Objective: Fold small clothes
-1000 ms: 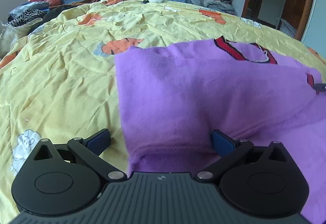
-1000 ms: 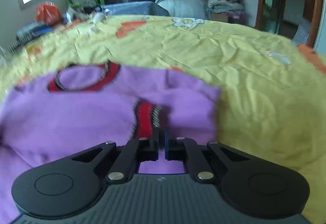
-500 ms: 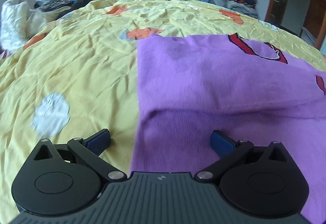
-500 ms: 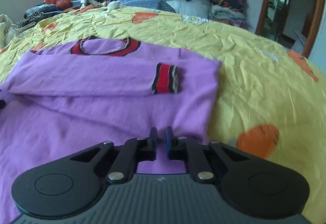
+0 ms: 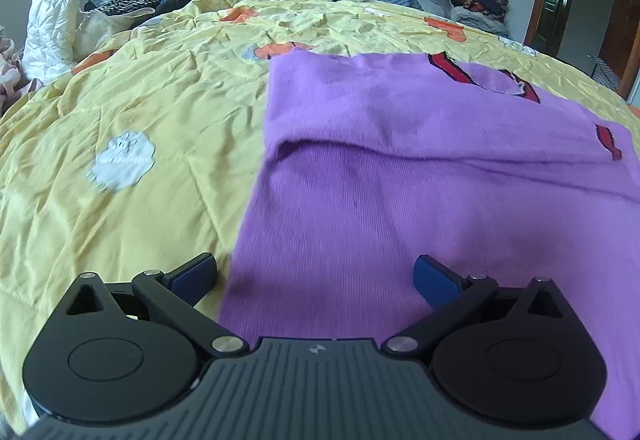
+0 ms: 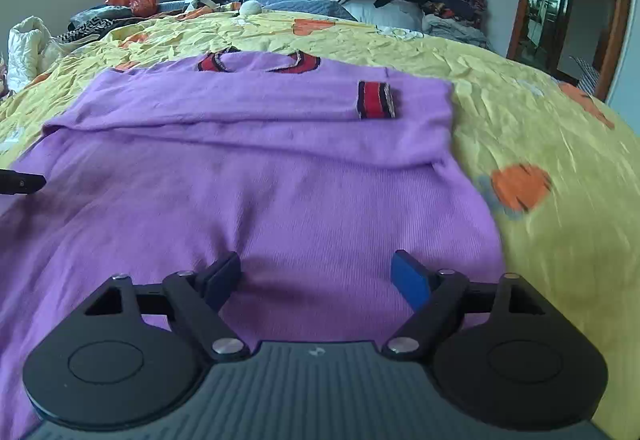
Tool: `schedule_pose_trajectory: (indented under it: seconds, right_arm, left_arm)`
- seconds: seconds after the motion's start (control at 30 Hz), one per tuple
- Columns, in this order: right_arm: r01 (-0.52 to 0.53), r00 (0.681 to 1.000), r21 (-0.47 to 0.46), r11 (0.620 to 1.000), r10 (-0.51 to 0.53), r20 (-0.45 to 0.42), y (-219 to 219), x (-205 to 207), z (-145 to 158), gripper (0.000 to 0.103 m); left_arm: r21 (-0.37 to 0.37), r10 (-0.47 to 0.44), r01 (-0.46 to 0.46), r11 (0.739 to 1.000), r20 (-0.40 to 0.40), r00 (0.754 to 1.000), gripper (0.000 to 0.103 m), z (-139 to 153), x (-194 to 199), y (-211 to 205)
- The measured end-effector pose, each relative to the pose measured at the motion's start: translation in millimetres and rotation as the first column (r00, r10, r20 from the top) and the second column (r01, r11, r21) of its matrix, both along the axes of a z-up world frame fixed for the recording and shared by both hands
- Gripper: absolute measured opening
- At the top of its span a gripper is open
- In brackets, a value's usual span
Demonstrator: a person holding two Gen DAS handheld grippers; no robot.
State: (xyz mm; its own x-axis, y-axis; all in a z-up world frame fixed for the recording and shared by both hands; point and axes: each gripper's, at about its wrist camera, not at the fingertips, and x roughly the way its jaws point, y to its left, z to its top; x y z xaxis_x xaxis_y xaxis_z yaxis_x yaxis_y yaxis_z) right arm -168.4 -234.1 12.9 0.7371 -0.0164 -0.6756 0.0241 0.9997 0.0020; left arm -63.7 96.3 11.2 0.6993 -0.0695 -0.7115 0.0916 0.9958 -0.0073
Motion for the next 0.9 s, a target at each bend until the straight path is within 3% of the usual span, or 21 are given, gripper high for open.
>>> schedule_pose_trajectory:
  seconds: [0.9]
  right_arm:
    - [-0.062,0.998,-0.008,0.998,0.062,0.008,5.1,-116.7,-4.6,0.1]
  left_arm:
    - [-0.012,-0.034,0.035,0.999,0.038,0.999,0.103,-3.3,-92.3,4.5]
